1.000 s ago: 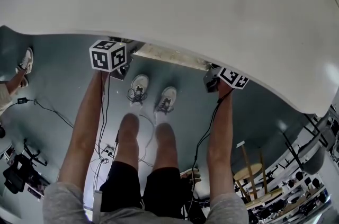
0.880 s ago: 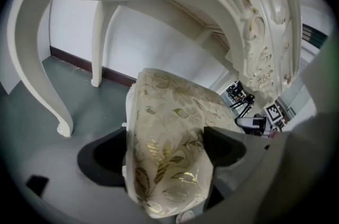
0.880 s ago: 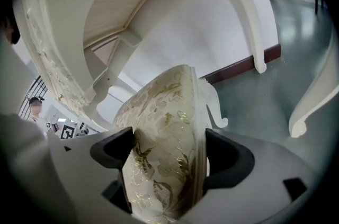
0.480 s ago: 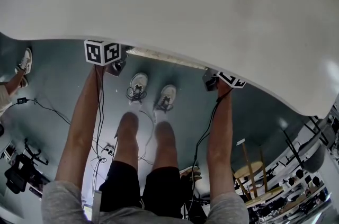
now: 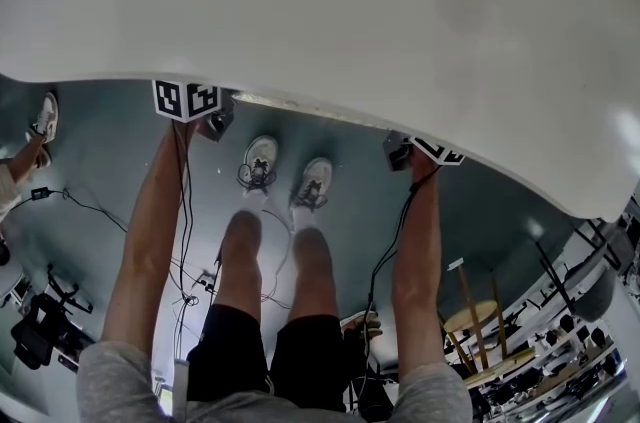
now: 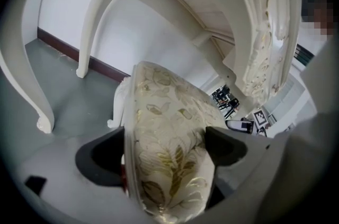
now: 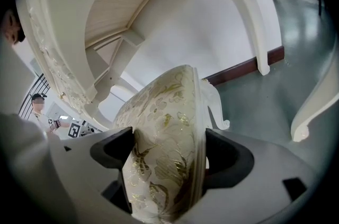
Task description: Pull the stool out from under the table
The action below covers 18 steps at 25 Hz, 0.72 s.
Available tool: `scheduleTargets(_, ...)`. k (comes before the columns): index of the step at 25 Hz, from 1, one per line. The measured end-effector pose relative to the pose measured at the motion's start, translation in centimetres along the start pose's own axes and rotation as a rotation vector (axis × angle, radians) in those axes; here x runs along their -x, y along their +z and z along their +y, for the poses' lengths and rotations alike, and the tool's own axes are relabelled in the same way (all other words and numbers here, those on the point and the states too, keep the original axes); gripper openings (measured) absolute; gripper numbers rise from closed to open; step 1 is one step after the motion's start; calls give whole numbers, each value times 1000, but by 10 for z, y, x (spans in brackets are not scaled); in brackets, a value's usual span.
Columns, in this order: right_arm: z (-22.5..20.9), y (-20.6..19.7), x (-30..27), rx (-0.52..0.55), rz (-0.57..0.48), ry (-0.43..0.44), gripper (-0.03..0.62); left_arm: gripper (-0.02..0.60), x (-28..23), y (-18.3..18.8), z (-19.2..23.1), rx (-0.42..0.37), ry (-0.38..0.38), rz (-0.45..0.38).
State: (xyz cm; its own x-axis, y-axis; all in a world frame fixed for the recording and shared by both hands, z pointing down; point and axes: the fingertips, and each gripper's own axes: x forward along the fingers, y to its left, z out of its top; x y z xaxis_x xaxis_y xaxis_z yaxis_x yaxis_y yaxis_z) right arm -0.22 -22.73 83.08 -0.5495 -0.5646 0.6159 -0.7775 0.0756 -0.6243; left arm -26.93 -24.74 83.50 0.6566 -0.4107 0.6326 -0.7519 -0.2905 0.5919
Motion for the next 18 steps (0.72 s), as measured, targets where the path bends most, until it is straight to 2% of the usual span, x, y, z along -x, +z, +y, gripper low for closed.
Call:
scheduleTargets(8,6,-1,0,6,-5,7,414,459,3,-4,-5,-12,-3,23)
scheduleTargets(14,9,4,18,8,-69,-41,414,459,15,-2,-15,-12,22,12)
scheduleTargets(18,6,-3,35,-16,-66,-67,414,459,22,-7,-29,-8,39,8)
